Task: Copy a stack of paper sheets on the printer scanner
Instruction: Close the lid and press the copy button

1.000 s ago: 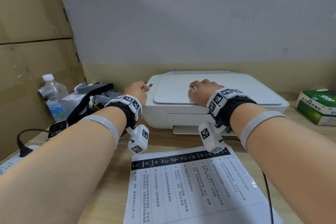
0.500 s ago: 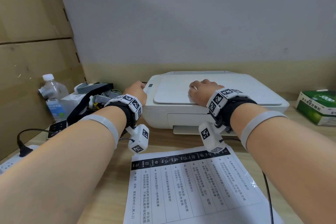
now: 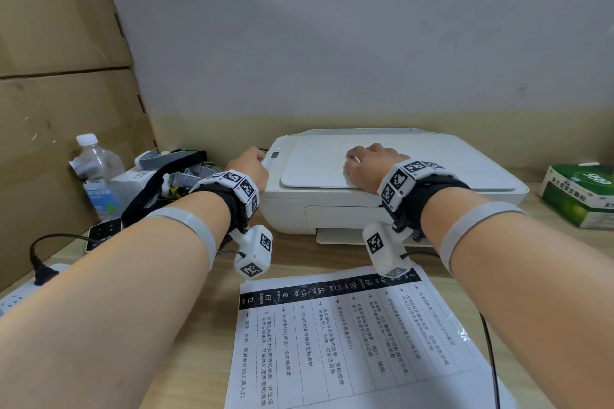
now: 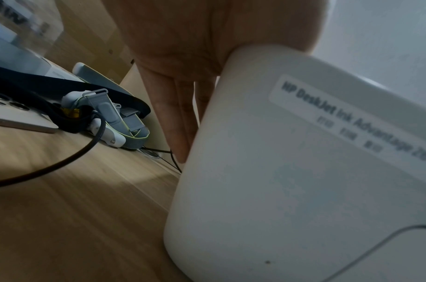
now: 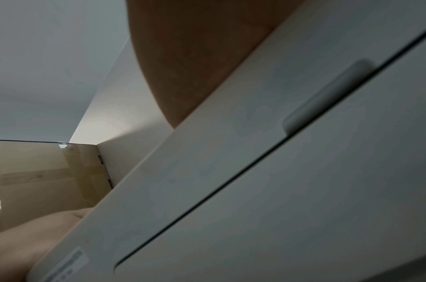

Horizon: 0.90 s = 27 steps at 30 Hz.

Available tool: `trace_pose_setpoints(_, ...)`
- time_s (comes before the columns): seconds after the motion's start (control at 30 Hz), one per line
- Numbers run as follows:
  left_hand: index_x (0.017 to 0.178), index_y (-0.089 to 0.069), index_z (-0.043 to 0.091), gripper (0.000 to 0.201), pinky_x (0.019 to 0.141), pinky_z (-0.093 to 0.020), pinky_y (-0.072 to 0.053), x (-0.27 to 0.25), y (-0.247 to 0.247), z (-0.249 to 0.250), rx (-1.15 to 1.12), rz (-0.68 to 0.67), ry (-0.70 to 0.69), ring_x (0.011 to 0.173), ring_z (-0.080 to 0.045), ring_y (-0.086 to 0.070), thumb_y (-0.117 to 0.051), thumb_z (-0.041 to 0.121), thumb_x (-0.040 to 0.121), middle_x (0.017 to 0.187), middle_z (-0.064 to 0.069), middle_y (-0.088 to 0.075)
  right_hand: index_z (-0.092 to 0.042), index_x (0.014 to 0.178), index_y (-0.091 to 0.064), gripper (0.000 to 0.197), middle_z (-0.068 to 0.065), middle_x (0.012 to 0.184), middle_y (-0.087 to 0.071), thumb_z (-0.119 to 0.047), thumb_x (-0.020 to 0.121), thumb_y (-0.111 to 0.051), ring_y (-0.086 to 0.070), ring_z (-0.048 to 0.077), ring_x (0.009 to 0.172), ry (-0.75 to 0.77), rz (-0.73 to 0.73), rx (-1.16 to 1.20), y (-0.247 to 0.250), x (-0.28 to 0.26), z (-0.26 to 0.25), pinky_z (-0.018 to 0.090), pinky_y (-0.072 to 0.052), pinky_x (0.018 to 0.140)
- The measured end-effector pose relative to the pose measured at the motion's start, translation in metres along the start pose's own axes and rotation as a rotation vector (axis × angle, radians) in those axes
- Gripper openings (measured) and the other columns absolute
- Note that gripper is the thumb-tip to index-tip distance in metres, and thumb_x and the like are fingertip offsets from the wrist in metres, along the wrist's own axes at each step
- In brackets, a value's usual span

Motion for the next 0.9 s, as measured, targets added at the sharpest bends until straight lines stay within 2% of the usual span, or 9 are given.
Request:
trace_pose_setpoints(0.1,0.129,-0.049,0.022,0.039,0.087,-0.048,-0.055,0.0,0.0,0.0,-0.012,-0.005,0.006,0.1,-0.038,-0.06,-0.035,0.009,0.096,0.12,-0.014,-0.057,-0.035,0.132,-0.043,0.046,0.001,0.135,-0.048,-0.046,0.089,-0.032,-0.047,0.031,0.123,0.008,-0.008,-0.009,0.001,-0.001,-0.001,0.05,-0.038,0.098)
trace_pose_setpoints(0.23,0.129,-0.048,0.023,0.039,0.087,-0.048,-0.055,-0.001,0.0,0.0,-0.023,-0.019,0.012,0.1,-0.038,-0.06,-0.035,0.009,0.095,0.119,-0.014,-0.058,-0.03,0.137,-0.042,0.044,0.003,0.138,-0.046,-0.039,0.095,-0.035,-0.045,0.032,0.124,0.008,0.006,-0.03,0.002,-0.003,0.0,0.048,-0.036,0.099)
trace_pose_setpoints(0.4,0.127,-0.049,0.024,0.04,0.085,-0.047,-0.056,-0.002,0.0,0.001,-0.021,-0.026,0.013,0.097,-0.037,-0.062,-0.035,0.009,0.093,0.115,-0.013,-0.061,-0.031,0.134,-0.043,0.048,-0.001,0.136,-0.046,-0.045,0.089,-0.032,-0.046,0.031,0.123,0.04,-0.012,-0.065,0.001,-0.004,-0.004,0.048,-0.037,0.092)
trace_pose_setpoints(0.63,0.127,-0.049,0.023,0.038,0.084,-0.045,-0.056,0.001,-0.001,0.0,0.007,-0.029,0.003,0.095,-0.036,-0.062,-0.037,0.009,0.093,0.114,-0.013,-0.061,-0.031,0.136,-0.042,0.045,0.004,0.136,-0.046,-0.042,0.093,-0.036,-0.047,0.032,0.121,0.022,0.005,-0.037,0.002,-0.004,-0.001,0.047,-0.037,0.096)
trace_pose_setpoints(0.7,0.127,-0.049,0.022,0.039,0.084,-0.043,-0.056,0.003,-0.001,-0.001,0.027,-0.02,-0.005,0.095,-0.036,-0.062,-0.036,0.008,0.094,0.114,-0.013,-0.061,-0.031,0.134,-0.044,0.044,0.003,0.133,-0.048,-0.042,0.092,-0.036,-0.048,0.03,0.12,0.017,0.019,-0.024,0.004,-0.007,-0.002,0.046,-0.037,0.095)
trace_pose_setpoints(0.83,0.132,-0.047,0.023,0.04,0.08,-0.037,-0.054,0.004,0.001,0.002,0.143,-0.029,-0.031,0.089,-0.033,-0.058,-0.038,0.01,0.095,0.12,-0.013,-0.058,-0.031,0.123,-0.059,0.039,0.0,0.124,-0.055,-0.04,0.09,-0.039,-0.052,0.025,0.112,0.013,0.151,0.033,0.013,-0.015,0.001,0.039,-0.042,0.092)
trace_pose_setpoints(0.9,0.119,-0.051,0.024,0.032,0.082,-0.036,-0.054,0.002,0.005,0.007,0.21,-0.065,-0.029,0.085,-0.033,-0.055,-0.04,0.007,0.095,0.111,-0.013,-0.056,-0.029,0.114,-0.065,0.035,-0.001,0.118,-0.059,-0.036,0.09,-0.04,-0.056,0.024,0.105,0.022,0.194,0.067,0.018,-0.02,0.001,0.037,-0.047,0.088)
Point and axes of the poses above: each hand's wrist, its own x-axis towards the middle knuckle, its own y-axis out of the back of the hand, z = x × y, the point moved 4 cm from there along x, towards the middle knuckle
